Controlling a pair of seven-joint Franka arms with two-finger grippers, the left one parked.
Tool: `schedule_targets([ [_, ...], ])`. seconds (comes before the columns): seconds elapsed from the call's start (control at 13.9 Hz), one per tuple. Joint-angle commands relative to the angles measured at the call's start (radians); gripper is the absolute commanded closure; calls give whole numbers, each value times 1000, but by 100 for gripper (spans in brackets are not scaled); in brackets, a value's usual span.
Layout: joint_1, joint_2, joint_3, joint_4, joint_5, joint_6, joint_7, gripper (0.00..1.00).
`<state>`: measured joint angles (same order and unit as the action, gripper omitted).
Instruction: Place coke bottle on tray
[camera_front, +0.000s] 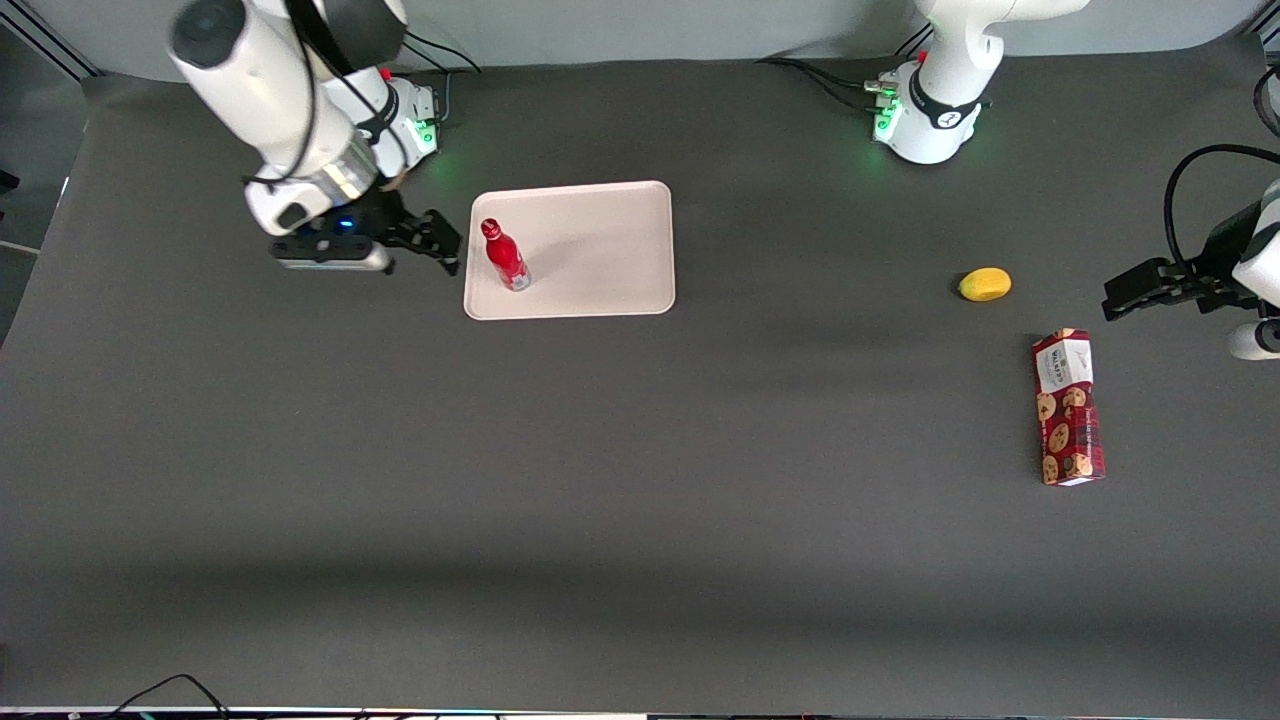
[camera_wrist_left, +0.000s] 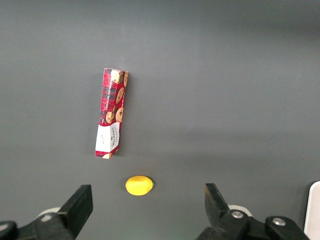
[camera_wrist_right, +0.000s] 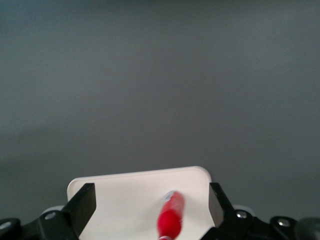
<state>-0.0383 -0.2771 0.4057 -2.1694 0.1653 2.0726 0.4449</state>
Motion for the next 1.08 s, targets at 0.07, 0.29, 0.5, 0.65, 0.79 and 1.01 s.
schedule_targets([
  [0.07, 0, 111, -88, 274, -102, -195, -90, 0],
  [0.29, 9, 157, -200, 384, -101, -258, -210, 0],
  [0.5, 12, 238, -287, 492, -104, -319, -320, 0],
  [0.65, 12, 294, -321, 560, -142, -344, -405, 0],
  [0.79, 17, 337, -321, 589, -179, -348, -413, 0],
  [1.01, 26, 374, -320, 597, -182, -347, -405, 0],
])
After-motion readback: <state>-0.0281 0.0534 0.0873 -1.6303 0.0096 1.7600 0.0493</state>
